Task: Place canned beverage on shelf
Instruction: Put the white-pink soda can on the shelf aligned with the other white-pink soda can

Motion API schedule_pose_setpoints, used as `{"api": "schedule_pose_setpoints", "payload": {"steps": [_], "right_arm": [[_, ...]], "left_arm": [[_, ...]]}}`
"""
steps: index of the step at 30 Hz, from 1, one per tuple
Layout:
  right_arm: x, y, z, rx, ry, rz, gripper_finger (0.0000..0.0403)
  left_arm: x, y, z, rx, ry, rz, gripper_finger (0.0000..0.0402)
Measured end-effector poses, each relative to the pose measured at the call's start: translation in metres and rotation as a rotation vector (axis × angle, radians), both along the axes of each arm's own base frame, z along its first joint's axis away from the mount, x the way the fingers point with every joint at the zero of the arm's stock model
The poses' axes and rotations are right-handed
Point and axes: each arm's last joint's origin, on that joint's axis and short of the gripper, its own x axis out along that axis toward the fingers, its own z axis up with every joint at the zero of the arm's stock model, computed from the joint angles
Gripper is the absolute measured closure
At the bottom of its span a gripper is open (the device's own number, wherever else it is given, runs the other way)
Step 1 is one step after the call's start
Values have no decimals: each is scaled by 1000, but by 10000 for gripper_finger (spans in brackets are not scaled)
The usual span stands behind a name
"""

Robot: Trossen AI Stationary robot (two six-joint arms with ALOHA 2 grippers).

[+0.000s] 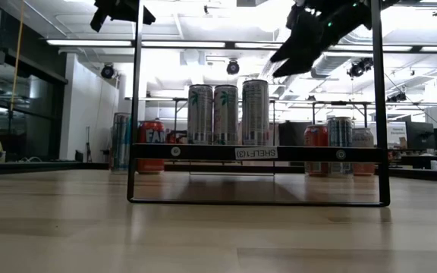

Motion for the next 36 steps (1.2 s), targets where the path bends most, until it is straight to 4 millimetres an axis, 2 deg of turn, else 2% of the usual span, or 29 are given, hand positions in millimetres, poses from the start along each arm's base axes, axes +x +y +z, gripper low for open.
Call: {"api": "schedule_pose_setpoints", "payload": {"steps": [6,9,12,17,24,29,36], "right_arm": [[-13,9,11,258,-67,-108,20],[-10,12,10,408,-89,-147,20],[-2,24,7,458,-70,-129,20],[14,55,1,333,-33,-247,20],[34,87,-16,147,-67,-646,20],[50,95,-34,80,-85,-759,20],[71,92,-49,45,-132,-807,20]], "left_arm": [[0,0,0,0,1,0,402],[0,0,0,0,0,0,401],[0,0,0,0,0,0,402],[0,0,0,0,1,0,402],[0,0,0,0,1,0,402],[0,0,0,0,0,0,402],[0,0,0,14,11,-5,402]]}}
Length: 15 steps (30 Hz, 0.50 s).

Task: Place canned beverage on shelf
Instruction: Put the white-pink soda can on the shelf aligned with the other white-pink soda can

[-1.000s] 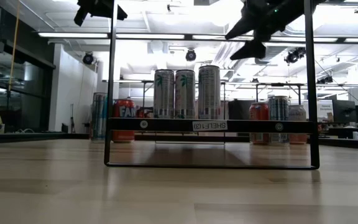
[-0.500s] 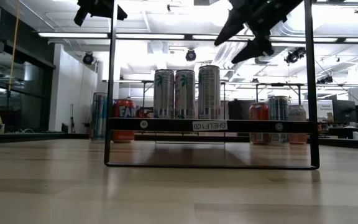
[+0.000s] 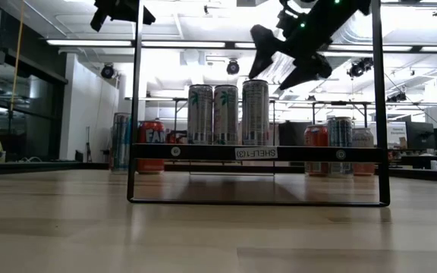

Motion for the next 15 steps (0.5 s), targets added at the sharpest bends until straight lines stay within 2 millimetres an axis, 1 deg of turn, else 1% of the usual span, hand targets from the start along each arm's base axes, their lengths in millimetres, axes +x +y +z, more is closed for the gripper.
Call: {"api": "schedule_pose_setpoints", "payload": {"steps": [4,15], "right_arm": [[8,-1,-6,-5,-17,2,20],[22,-6,-18,-41,-30,-18,20]], "left_arm": [[0,0,0,0,0,0,402],[0,0,0,0,0,0,402]]}}
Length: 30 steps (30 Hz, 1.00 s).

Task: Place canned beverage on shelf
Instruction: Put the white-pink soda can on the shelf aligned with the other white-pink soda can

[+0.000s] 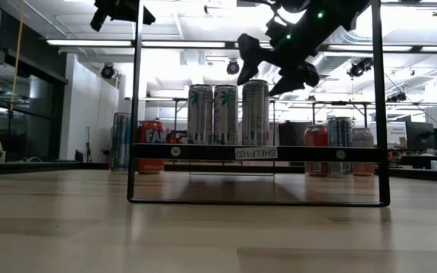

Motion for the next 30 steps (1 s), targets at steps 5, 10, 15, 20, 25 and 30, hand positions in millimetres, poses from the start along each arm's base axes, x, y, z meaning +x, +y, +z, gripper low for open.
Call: {"api": "schedule_pose_setpoints", "payload": {"steps": [5,10,15,20,25,30], "right_arm": [[7,-8,-6,-31,6,-3,20],[8,-13,-9,-32,17,-18,20],[8,-15,-9,-30,17,-19,31],[8,-15,-9,-18,23,-3,100],[-1,-15,-1,19,62,74,166],[-25,-18,16,13,239,226,166]], "left_arm": [[0,0,0,0,0,0,402],[0,0,0,0,0,0,401],[0,0,0,0,0,0,402],[0,0,0,7,6,-3,401],[0,0,0,7,6,-3,401],[0,0,0,7,5,-3,401]]}}
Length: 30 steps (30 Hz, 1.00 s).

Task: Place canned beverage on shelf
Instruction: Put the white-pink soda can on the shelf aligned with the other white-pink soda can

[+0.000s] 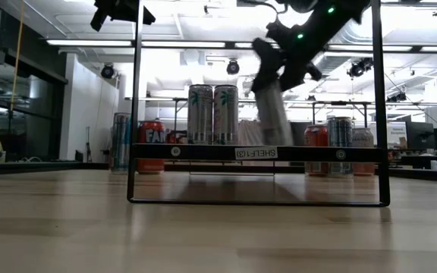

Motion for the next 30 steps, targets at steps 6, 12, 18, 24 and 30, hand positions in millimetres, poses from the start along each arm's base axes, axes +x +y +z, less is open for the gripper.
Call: {"api": "schedule_pose_setpoints", "payload": {"steps": [6,12,18,24,30], "right_arm": [[-27,-6,16,-10,57,264,166],[-48,-28,12,36,-181,334,158],[-59,-51,-2,81,-342,480,157],[-59,-72,3,6,-284,506,156],[-44,-89,1,-9,-235,558,156]], "left_arm": [[0,0,0,12,9,-5,402],[0,0,0,6,4,-2,402],[0,0,0,11,7,-4,402],[0,0,0,0,-3,1,402],[0,0,0,0,-6,2,401]]}}
